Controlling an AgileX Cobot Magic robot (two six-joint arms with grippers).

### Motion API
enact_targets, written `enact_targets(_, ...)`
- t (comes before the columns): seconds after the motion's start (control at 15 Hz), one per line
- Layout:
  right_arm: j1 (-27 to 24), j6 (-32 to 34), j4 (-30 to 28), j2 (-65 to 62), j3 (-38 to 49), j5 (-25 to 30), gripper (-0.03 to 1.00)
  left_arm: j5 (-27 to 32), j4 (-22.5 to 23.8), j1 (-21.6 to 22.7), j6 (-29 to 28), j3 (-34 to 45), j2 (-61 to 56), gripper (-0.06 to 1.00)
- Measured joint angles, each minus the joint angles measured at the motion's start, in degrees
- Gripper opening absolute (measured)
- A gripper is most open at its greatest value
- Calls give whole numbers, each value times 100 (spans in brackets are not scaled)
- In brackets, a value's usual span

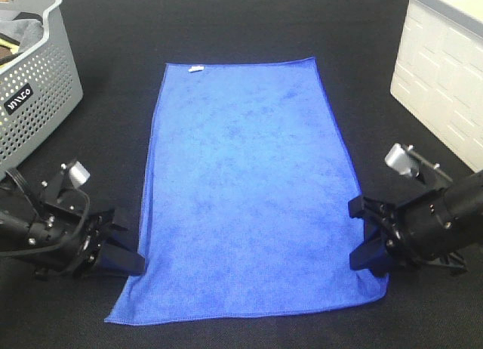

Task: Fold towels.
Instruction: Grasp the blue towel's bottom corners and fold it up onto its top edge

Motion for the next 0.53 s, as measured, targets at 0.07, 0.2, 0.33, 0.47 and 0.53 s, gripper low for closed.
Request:
enact_targets(0.07, 0, 258, -286, -183, 0, 97, 0, -74, 332, 0, -252, 6, -183, 0)
enact_targets(0.2, 0, 882, -900, -481, 6, 321, 0, -97, 1358, 0, -1008, 11, -556, 0)
enact_targets(0.33, 0, 1152, -1169, -665, 115, 447, 0, -80, 2166, 0, -1673, 11, -865, 0)
enact_targets(0.47, 0, 1220, -1192, -762, 269, 464, 0, -40, 2544, 0, -1942, 23, -1060, 0)
enact_targets(0.53, 0, 1226, -1209, -848, 418, 481, 0, -34, 2796, 0, -2183, 97, -1261, 0)
